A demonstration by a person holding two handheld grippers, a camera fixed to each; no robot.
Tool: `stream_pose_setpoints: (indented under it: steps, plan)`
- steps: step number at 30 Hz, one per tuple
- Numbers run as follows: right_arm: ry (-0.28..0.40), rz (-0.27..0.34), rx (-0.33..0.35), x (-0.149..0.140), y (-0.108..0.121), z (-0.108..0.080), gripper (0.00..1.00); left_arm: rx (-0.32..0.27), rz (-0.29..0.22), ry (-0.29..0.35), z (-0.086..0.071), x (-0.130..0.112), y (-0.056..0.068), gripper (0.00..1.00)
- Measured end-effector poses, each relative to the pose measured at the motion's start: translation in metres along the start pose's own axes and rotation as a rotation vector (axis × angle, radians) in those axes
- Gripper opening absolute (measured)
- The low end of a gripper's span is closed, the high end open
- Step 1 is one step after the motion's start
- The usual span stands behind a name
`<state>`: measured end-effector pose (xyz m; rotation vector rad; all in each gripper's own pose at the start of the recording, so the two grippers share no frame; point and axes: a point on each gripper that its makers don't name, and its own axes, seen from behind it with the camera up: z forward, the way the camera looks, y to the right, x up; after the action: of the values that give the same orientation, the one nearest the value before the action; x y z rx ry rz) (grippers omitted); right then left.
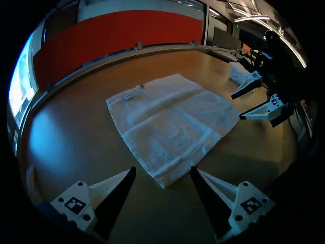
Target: Fold towel
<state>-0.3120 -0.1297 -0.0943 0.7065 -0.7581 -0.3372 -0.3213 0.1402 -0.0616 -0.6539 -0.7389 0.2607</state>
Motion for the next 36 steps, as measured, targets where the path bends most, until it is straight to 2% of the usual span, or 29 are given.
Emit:
stream_pose_setpoints:
  steps: [6, 14, 26, 28, 33, 36]
  plan:
    - [-0.036, -0.006, 0.010, -0.011, 0.000, 0.004, 0.94, -0.006, -0.003, -0.036, 0.007, -0.010, 0.001, 0.99]
    - [-0.065, 0.011, 0.036, -0.020, -0.002, 0.006, 0.77, -0.014, 0.016, -0.076, 0.013, -0.019, 0.005, 0.94]
    - [-0.061, 0.004, 0.061, -0.019, -0.005, 0.008, 0.68, 0.008, 0.006, -0.106, 0.017, -0.021, 0.000, 0.76]
    - [-0.060, 0.004, 0.062, -0.019, -0.006, 0.008, 0.65, 0.012, 0.014, -0.107, 0.017, -0.021, 0.000, 0.76]
    - [-0.059, 0.006, 0.064, -0.020, -0.007, 0.007, 0.63, 0.008, 0.020, -0.108, 0.017, -0.020, 0.003, 0.67]
    - [-0.058, 0.006, 0.065, -0.020, -0.007, 0.007, 0.57, 0.008, 0.019, -0.109, 0.017, -0.020, 0.004, 0.62]
